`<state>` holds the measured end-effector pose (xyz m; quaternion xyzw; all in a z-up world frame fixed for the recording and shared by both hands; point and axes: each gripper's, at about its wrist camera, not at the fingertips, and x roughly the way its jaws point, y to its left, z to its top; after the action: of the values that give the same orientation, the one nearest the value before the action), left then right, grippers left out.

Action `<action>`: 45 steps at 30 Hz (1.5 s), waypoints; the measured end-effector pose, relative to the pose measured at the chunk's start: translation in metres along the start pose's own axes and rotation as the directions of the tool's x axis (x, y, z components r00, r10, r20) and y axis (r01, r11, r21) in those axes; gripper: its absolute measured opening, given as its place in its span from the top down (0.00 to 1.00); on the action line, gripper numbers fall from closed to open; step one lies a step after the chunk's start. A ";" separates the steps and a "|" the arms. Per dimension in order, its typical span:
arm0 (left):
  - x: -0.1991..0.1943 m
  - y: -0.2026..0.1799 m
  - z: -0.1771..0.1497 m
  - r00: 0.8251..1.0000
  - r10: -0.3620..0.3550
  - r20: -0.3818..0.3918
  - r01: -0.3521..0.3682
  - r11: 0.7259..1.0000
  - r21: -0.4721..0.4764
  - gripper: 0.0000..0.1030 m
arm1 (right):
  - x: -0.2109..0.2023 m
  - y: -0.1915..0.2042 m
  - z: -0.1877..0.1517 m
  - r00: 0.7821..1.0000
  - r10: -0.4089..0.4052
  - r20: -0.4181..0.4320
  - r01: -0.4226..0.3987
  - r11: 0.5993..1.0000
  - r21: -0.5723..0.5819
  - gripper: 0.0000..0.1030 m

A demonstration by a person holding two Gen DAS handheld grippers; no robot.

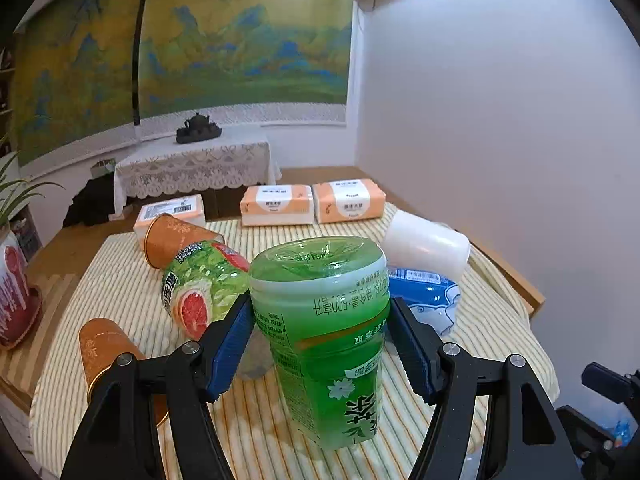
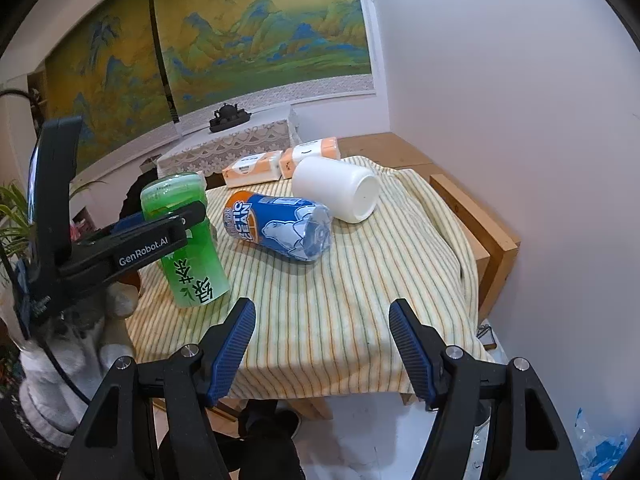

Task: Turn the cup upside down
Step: 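Carry the upright bottle with the left tool and lower it beside the blue can, then open the left tool to release the standing bottle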

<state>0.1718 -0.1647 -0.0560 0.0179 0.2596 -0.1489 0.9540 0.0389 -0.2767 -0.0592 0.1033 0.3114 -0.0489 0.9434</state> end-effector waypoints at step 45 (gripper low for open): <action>-0.054 -0.008 -0.035 0.998 -0.061 0.034 0.059 0.996 0.070 0.02 | -0.014 0.007 -0.003 0.999 0.002 0.036 -0.001 1.000 -0.004 0.36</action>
<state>0.1077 -0.1538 -0.0585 0.0403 0.2376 -0.1866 0.9524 0.0271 -0.2686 -0.0515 0.1006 0.2943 -0.0495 0.9491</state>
